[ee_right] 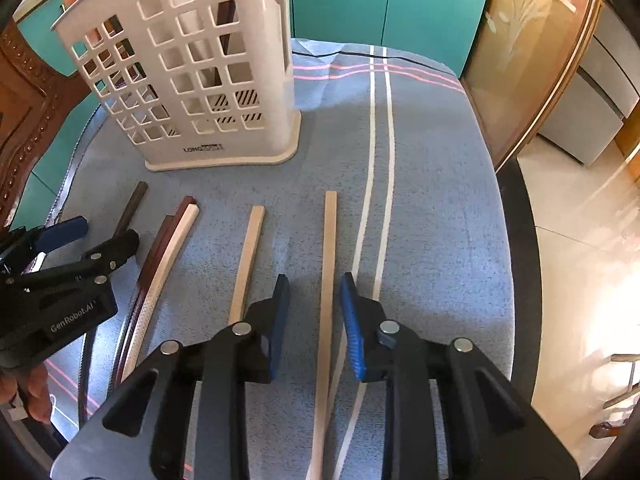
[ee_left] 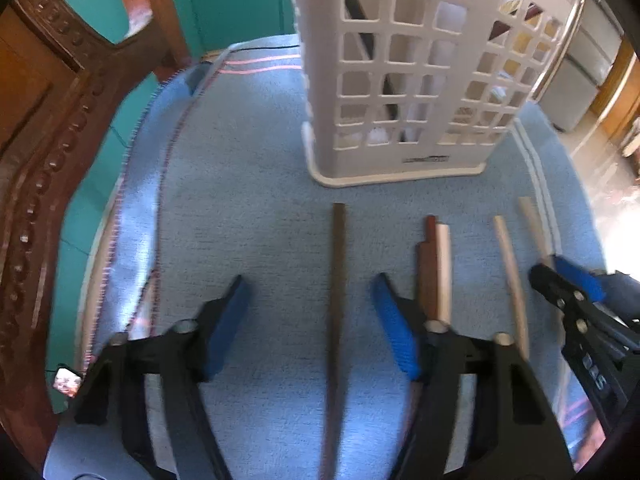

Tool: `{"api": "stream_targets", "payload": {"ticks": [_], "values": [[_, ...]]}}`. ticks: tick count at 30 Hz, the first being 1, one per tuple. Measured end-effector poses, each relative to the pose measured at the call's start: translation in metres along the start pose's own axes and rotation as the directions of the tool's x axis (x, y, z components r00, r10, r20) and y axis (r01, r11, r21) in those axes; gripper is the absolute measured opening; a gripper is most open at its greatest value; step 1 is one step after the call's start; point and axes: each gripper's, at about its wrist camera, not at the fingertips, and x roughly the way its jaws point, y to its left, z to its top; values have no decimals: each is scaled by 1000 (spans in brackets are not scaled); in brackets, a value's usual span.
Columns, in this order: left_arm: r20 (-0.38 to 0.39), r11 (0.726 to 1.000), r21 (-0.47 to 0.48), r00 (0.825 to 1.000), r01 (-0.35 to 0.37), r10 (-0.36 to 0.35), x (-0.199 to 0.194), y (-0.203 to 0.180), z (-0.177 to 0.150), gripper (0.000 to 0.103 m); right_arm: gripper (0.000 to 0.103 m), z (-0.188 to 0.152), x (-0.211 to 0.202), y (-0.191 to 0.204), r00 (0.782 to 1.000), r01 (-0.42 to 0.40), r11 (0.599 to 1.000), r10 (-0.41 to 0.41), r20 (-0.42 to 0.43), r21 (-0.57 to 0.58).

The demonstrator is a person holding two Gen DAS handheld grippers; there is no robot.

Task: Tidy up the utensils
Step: 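Close the right gripper on the light wooden chopstick while the left gripper closes on the dark brown one, then lift both held chopsticks upright above the white utensil holder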

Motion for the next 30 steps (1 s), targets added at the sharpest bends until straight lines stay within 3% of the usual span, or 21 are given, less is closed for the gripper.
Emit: {"api": "stream_targets", "payload": {"ticks": [1,2,5,11,17,21,26,30], "values": [[8,1000,-1,1000,-7,7,-1,0,0,37,6,-1,-2,1,1000,-5,1000,5,3,3],[13,1000,-7,1000,-7,7,-2,1,1,25,6,-3,-3,5,1000,-18,1000,18,3,10],[22,1000,-17,1000,-8,9,-3,3,1,7,6,-3,-4,1,999,-46,998,46,12,37],[55,999,-39,998,19,-17,-21,23,-8,7,6,0,-27,-7,995,-75,995,70,77,64],[179,999,-15,983,43,-40,-76,27,-16,7,6,-2,-65,-14,979,-136,990,127,161,46],[298,994,22,949,103,-105,-136,29,-25,7,6,-10,-100,-26,952,-215,975,195,236,63],[416,987,31,896,159,-157,-195,42,-21,7,6,-13,-149,-43,902,-307,947,258,346,95],[517,980,56,834,190,-191,-243,40,1,7,6,-4,-193,-47,846,-367,927,295,444,83]]}}
